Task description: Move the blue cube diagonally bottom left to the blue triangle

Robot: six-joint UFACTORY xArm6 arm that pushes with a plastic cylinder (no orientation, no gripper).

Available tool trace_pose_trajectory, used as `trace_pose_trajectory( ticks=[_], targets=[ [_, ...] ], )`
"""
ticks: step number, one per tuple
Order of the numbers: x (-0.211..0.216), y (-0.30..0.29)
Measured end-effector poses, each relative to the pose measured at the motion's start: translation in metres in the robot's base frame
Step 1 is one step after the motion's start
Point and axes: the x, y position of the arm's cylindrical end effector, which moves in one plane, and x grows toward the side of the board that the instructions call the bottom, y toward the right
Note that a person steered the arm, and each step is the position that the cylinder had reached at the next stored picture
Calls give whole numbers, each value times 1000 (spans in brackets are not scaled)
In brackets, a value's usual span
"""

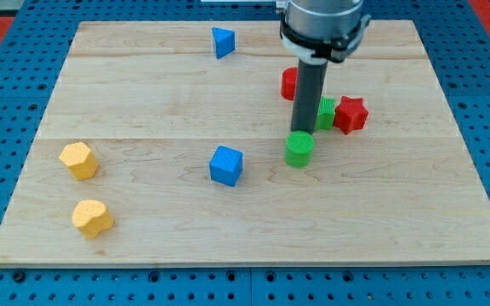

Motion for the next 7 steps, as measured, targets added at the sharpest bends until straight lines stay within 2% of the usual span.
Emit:
trace_pose_trajectory(
  ticks=[1, 3, 4, 5, 6, 7],
  targets=[
    [20, 10],
    [80, -55],
    [53, -68],
    [43, -101],
    [54, -79],
    [68, -135]
  ],
)
